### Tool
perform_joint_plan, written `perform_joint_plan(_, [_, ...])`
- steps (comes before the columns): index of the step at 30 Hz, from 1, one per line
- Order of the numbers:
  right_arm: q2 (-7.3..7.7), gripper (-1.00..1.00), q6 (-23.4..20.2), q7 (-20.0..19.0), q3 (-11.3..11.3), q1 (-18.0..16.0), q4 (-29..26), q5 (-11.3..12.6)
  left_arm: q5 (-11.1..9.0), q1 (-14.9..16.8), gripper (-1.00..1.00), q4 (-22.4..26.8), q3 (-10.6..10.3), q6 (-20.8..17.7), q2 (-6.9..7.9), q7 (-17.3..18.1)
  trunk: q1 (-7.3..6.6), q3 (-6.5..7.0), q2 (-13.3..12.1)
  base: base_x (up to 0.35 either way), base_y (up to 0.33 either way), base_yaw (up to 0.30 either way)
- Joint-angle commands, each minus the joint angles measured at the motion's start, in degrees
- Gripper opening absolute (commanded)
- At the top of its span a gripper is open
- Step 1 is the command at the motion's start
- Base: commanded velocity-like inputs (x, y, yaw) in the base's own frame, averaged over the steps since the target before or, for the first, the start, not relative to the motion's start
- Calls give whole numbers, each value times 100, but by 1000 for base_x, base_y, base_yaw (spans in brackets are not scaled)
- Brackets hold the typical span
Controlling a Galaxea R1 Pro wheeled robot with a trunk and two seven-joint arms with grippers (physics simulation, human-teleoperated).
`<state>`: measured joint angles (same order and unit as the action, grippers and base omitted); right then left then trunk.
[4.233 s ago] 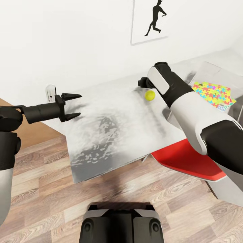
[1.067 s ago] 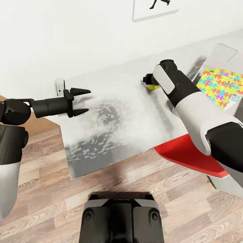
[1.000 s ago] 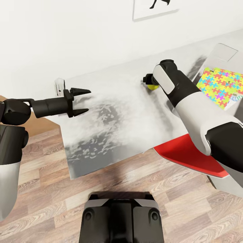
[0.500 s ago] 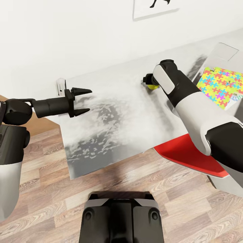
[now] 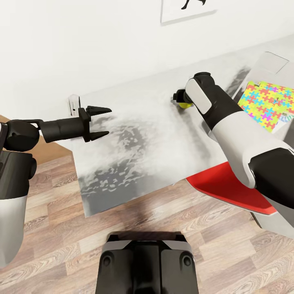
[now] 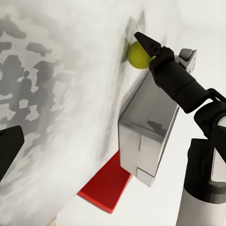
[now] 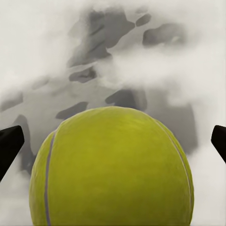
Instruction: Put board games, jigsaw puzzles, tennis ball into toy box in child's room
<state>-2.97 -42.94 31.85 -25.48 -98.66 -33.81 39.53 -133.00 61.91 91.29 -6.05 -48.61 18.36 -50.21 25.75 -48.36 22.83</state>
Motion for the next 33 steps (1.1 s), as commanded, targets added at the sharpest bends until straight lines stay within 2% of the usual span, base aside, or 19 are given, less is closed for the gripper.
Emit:
perform_joint_plan(1, [4, 100, -8, 55, -30, -6, -3, 63, -59, 7, 100, 3, -2, 10, 2, -59, 3, -7, 9, 0, 0, 0])
perform_joint_plan(27, [2, 100, -29, 58, -11, 69, -3, 72, -59, 5, 100, 4, -1, 10, 1, -51, 3, -7, 9, 0, 0, 0])
perform_joint_plan(28, [3, -100, -29, 58, -11, 68, -3, 72, -59, 5, 100, 6, -1, 10, 1, -51, 3, -7, 9, 0, 0, 0])
perform_joint_plan(33, [5, -100, -35, 58, -9, 67, -3, 72, -59, 5, 100, 4, -1, 10, 1, -51, 3, -7, 9, 0, 0, 0])
